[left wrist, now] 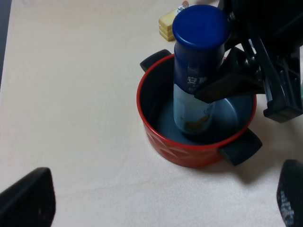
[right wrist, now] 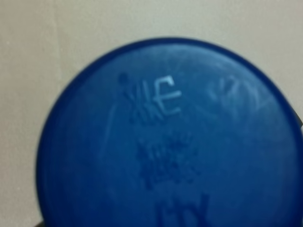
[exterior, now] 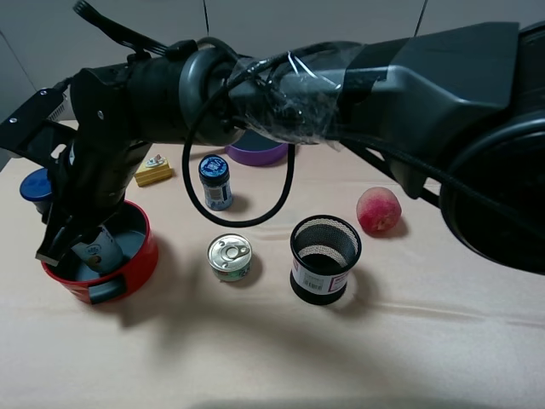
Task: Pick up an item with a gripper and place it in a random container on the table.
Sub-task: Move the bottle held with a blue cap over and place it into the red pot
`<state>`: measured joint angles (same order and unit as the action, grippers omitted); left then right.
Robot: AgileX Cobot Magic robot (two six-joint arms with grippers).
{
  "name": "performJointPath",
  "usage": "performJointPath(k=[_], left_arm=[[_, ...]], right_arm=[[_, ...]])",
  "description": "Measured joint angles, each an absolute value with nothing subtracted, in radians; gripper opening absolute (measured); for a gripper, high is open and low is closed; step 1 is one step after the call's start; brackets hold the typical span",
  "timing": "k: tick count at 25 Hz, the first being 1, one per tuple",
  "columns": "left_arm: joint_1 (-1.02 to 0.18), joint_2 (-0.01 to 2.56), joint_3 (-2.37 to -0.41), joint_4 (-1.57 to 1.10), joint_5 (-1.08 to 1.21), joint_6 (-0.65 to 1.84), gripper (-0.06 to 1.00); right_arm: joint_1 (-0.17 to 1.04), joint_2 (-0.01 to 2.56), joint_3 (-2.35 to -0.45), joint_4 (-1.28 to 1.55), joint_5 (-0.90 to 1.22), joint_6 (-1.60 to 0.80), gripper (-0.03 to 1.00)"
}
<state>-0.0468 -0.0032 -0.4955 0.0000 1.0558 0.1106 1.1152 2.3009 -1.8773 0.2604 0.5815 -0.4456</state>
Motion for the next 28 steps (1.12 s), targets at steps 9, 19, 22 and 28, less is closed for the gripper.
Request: performJointPath(k=[9, 19, 22, 28], left_arm=[[-0.047, -0.003, -0.496, 0.000, 1.056, 0.111, 0.94], [-0.047, -0.003, -0.496, 0.000, 1.056, 0.111, 0.94], [-0.047, -0.003, -0.496, 0.000, 1.056, 0.111, 0.94], [-0.047, -0.003, -0.496, 0.000, 1.056, 0.111, 0.94]], right_arm=[[1.115, 2.302, -1.877, 0.261, 0.582, -0.446, 0.35], [1.115, 2.301, -1.886, 0.261, 0.558, -0.446, 0.67], [1.115, 2.301, -1.886, 0.262, 0.558, -0.446, 0.69], [1.115, 2.301, -1.886, 0.262, 0.558, -0.447, 0.69]])
